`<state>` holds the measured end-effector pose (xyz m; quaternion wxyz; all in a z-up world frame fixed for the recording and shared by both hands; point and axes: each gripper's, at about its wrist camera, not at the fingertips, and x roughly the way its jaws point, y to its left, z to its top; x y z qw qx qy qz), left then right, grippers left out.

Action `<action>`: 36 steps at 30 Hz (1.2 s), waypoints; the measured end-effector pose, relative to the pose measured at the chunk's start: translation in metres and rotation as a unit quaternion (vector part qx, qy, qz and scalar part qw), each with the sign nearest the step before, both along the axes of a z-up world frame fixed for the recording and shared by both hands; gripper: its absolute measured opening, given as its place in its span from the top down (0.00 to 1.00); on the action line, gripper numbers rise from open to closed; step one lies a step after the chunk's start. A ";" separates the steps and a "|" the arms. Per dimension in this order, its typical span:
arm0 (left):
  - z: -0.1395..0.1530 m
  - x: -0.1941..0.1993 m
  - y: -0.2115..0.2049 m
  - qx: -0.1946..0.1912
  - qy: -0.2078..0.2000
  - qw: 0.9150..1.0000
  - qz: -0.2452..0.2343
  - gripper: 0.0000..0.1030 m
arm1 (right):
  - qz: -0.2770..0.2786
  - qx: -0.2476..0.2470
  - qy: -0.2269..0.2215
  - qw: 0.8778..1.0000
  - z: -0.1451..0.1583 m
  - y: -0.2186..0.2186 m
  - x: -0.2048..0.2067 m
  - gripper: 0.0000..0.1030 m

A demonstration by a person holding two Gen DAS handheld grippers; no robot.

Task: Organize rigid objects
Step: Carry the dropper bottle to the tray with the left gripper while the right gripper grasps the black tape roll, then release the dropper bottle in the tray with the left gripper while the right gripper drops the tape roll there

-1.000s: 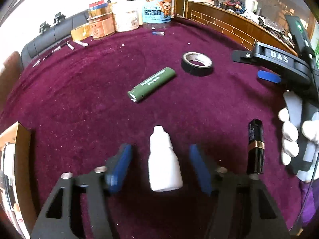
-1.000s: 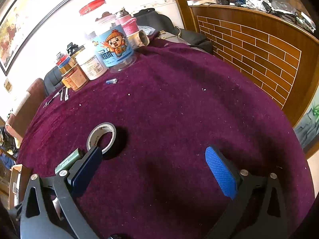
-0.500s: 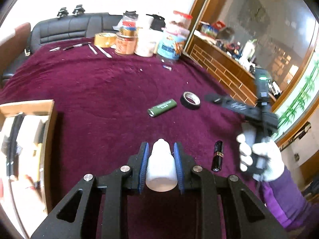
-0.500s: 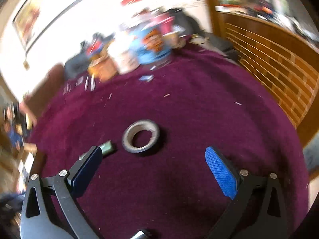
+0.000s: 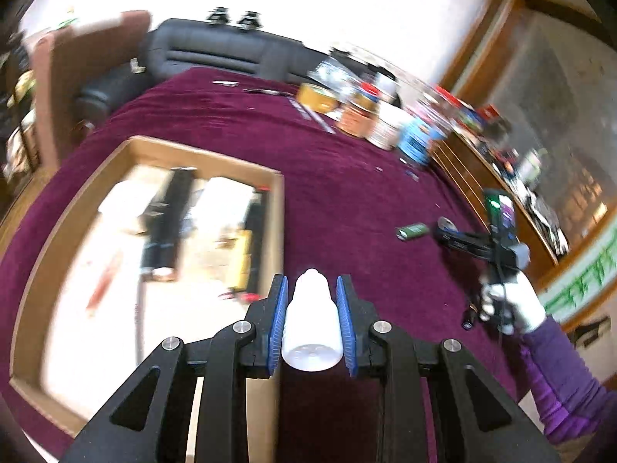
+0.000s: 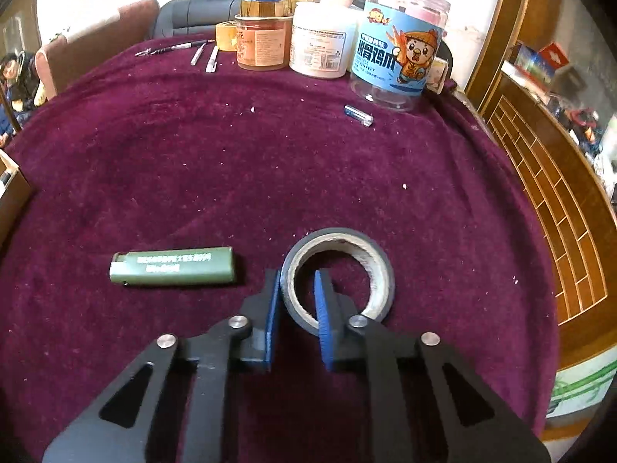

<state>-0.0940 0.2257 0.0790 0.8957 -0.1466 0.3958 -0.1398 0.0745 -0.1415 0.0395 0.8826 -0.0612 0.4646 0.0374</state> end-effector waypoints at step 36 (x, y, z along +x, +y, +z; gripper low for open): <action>-0.044 -0.027 0.140 -0.003 0.033 0.987 0.156 0.45 | 0.333 0.131 0.098 0.929 0.017 0.350 -0.131 0.91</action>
